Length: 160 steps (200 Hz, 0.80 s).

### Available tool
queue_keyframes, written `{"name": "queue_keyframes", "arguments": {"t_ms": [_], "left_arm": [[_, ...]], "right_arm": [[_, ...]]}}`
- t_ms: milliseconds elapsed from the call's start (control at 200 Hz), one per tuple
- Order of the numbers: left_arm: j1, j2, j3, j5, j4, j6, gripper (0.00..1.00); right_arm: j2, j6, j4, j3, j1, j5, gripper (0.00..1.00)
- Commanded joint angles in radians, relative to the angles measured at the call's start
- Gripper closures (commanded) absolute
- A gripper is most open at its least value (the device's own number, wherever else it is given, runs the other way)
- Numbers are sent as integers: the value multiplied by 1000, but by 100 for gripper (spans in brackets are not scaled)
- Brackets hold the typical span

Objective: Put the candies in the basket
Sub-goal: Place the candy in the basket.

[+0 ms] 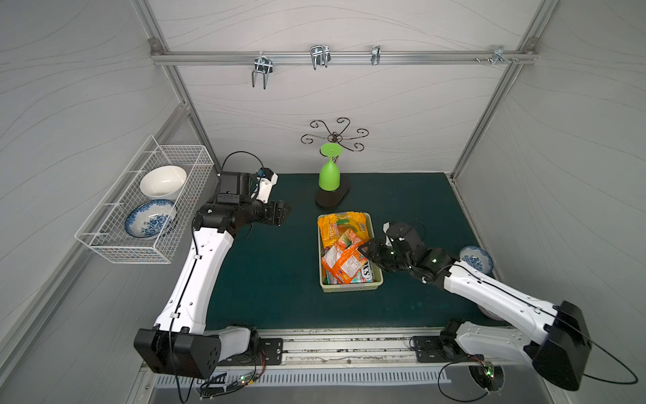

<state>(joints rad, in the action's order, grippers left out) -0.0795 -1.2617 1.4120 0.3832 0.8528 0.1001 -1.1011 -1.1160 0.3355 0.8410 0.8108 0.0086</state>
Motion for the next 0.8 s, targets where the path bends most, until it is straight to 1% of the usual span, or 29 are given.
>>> {"name": "queue_keyframes", "arguments": {"t_ms": [0,120,200,260,320,400,480,640,795], "left_arm": [[14,6,-14,32,-54,-8,29],[20,1,3,38,-39,-14,29],[21,5,-3,47,-44,-14,29],[28,7,-13,58,-50,-17,29],[34,4,-9,60,-47,-23,29],[42,6,1,67,-43,-27,30],[48,13,-14,77,-53,-30,29],[63,15,-6,89,-43,-38,30],[66,14,-23,100,-58,-41,30]], "right_arm": [[66,90,55,0,-41,40,46],[90,191,77,15,-109,24,45],[80,318,82,51,-134,14,45],[39,431,96,105,-138,-7,43],[-24,546,150,182,-137,-37,41],[-116,653,234,286,-133,-66,38],[-183,744,262,336,-114,-78,37],[-296,842,346,415,-110,-114,37],[-364,910,363,419,-114,-200,37]]}}
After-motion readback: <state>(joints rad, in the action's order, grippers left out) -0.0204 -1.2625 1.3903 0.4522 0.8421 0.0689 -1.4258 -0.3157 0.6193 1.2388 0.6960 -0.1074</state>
